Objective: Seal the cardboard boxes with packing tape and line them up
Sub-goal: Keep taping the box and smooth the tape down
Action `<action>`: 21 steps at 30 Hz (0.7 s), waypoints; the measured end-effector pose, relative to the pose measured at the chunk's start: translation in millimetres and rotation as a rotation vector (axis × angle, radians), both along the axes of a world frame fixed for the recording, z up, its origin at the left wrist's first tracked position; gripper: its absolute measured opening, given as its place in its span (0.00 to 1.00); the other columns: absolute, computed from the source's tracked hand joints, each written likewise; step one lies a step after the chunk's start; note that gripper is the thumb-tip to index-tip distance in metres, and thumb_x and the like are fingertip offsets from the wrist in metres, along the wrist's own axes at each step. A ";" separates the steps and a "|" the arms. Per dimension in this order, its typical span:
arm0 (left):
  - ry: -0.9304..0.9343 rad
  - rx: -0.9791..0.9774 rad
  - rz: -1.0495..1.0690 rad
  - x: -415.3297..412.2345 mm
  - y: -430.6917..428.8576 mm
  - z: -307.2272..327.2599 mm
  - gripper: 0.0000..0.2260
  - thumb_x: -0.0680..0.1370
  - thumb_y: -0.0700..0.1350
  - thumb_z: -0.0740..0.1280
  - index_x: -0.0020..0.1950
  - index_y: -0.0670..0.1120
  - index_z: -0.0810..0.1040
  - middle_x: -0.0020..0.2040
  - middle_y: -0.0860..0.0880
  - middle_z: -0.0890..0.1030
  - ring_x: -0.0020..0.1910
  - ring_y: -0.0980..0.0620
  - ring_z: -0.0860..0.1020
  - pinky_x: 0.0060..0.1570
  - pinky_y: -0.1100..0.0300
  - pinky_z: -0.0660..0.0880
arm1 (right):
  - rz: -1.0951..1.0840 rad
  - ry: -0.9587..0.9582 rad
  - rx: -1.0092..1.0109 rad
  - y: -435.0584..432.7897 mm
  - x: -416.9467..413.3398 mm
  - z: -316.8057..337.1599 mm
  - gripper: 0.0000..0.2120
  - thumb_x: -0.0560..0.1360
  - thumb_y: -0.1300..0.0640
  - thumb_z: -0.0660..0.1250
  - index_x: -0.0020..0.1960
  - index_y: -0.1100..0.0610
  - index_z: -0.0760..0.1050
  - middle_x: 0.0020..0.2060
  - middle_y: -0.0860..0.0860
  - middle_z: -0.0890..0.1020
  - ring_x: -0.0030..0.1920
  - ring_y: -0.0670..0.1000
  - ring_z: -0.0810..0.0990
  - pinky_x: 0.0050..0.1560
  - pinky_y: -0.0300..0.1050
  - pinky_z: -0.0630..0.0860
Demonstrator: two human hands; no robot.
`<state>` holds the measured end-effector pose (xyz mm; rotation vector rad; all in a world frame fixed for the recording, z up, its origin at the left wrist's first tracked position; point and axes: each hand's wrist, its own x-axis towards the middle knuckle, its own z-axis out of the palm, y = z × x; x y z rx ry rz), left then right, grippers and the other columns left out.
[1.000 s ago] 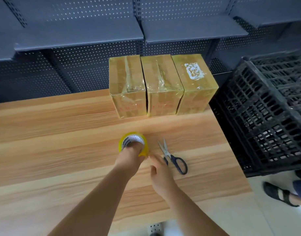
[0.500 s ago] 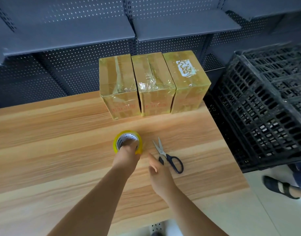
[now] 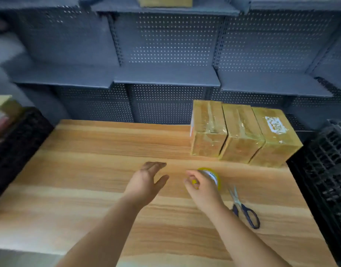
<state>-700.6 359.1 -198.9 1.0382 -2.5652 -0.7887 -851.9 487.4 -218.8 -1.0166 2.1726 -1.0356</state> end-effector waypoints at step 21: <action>0.076 -0.207 0.619 519.3 -228.5 102.2 0.22 0.77 0.58 0.66 0.70 0.55 0.72 0.71 0.58 0.69 0.70 0.54 0.67 0.69 0.55 0.66 | 0.635 0.147 -0.225 -322.6 430.0 112.4 0.20 0.76 0.43 0.67 0.66 0.45 0.73 0.61 0.38 0.72 0.61 0.38 0.71 0.65 0.42 0.70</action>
